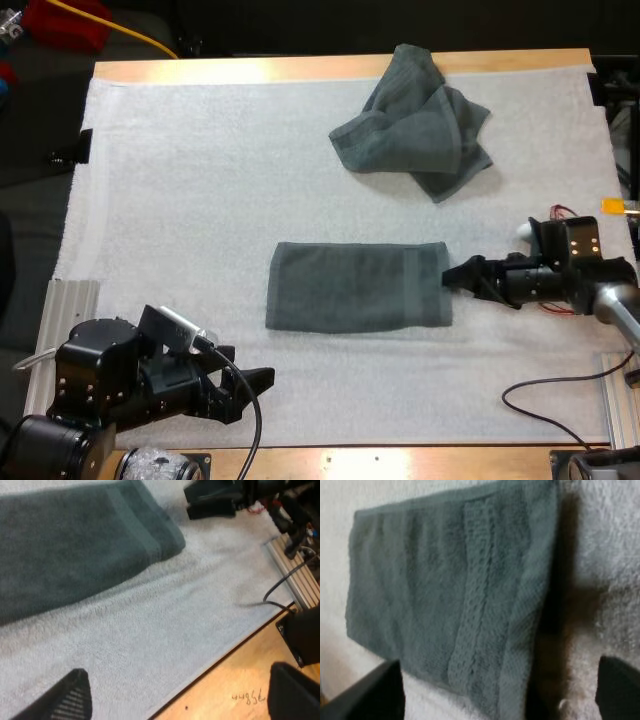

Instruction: Pick towel from pile, fold and stack

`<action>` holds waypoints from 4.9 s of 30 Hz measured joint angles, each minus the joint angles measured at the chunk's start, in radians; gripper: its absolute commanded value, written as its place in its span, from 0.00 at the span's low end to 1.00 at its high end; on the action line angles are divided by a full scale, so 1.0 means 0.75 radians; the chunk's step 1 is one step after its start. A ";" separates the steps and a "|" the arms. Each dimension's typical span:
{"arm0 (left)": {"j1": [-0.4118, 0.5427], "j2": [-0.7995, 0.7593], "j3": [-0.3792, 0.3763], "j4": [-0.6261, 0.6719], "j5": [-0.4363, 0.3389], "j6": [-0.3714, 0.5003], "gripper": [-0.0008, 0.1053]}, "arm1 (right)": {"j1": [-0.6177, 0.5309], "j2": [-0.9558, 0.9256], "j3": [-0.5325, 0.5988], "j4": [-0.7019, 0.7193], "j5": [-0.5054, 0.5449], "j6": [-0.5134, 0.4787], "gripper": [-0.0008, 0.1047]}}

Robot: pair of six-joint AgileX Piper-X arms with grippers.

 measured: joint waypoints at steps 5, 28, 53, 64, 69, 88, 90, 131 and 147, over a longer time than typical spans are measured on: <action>0.000 0.000 0.000 0.043 0.000 0.011 0.67 | 0.000 0.085 0.000 -0.112 -0.039 0.059 0.72; 0.000 0.000 0.000 0.050 0.000 0.020 0.67 | 0.109 0.273 -0.016 -0.273 -0.157 0.249 0.72; 0.000 0.000 0.000 0.058 0.000 0.030 0.67 | 0.239 0.370 -0.035 -0.416 -0.162 0.423 0.09; 0.000 0.000 0.000 0.120 0.000 0.030 0.67 | 0.254 0.311 -0.139 -0.037 0.168 0.207 0.02; 0.000 0.000 0.000 0.120 0.000 0.030 0.67 | 0.253 0.283 -0.274 0.304 0.419 -0.017 0.02; 0.000 0.000 0.000 0.120 0.000 0.030 0.67 | 0.302 0.233 -0.499 0.708 0.564 -0.120 0.02; 0.000 0.000 0.000 0.120 0.000 0.030 0.67 | 0.325 0.216 -0.499 0.700 0.506 -0.109 0.02; 0.000 0.000 0.000 0.120 0.000 0.031 0.67 | 0.649 0.425 -0.499 0.081 0.320 0.558 0.02; 0.000 0.000 0.000 0.120 0.000 0.046 0.67 | 0.649 0.425 -0.499 0.024 0.239 0.583 0.66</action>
